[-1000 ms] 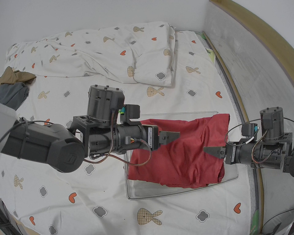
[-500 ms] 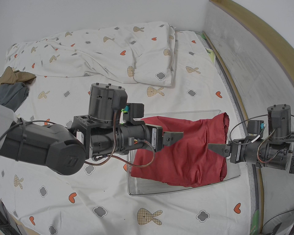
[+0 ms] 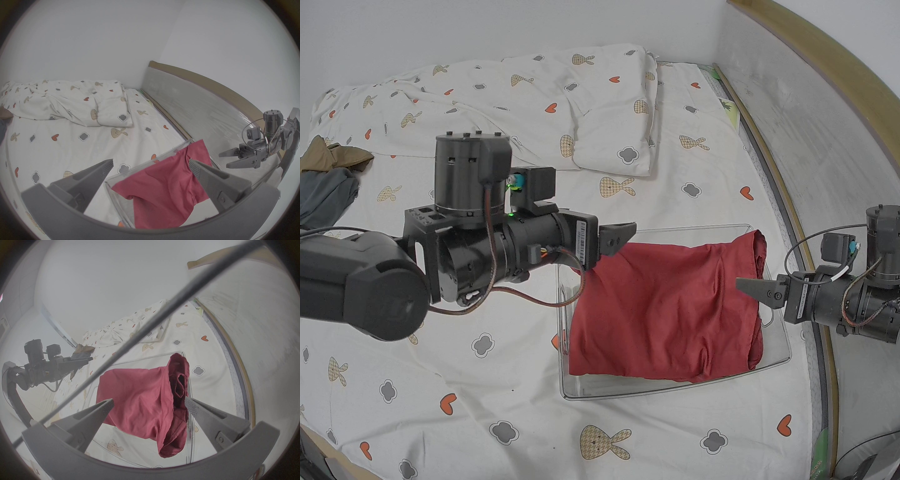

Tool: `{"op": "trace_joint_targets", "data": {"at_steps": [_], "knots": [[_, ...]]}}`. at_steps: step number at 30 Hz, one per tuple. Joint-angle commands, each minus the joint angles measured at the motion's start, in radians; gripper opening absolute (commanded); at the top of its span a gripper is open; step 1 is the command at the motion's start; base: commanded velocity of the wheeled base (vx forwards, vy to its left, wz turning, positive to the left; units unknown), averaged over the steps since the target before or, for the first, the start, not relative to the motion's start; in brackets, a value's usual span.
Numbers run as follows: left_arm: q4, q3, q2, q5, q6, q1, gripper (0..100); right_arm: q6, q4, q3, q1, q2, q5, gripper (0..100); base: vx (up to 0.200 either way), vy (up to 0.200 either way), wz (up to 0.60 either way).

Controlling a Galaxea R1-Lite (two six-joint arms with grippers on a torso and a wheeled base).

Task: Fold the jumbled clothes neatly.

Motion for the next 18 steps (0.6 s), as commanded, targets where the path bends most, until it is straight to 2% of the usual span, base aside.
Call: {"op": "trace_joint_targets", "data": {"at_steps": [1, 5, 9, 14, 18], "knots": [[0.002, 0.007, -0.081, 0.02, -0.005, 0.018, 100, -0.001, -0.002, -0.027, -0.006, -0.055, -0.009, 100, 0.0, 0.0, 0.0], [0.001, 0.024, -0.09, 0.015, -0.006, 0.018, 100, 0.002, -0.001, -0.046, -0.006, -0.064, -0.007, 100, 0.0, 0.0, 0.0], [0.007, 0.027, -0.052, -0.031, -0.089, -0.021, 100, 0.009, -0.002, -0.043, 0.002, -0.022, 0.001, 100, 0.0, 0.0, 0.0], [0.009, 0.024, 0.023, -0.218, -0.163, -0.06, 100, 0.026, -0.008, -0.069, 0.011, 0.114, 0.077, 100, 0.0, 0.0, 0.0], [0.004, 0.014, 0.079, -0.276, -0.193, -0.067, 100, 0.051, -0.01, -0.09, 0.011, 0.177, 0.1, 100, 0.0, 0.0, 0.0]]}}
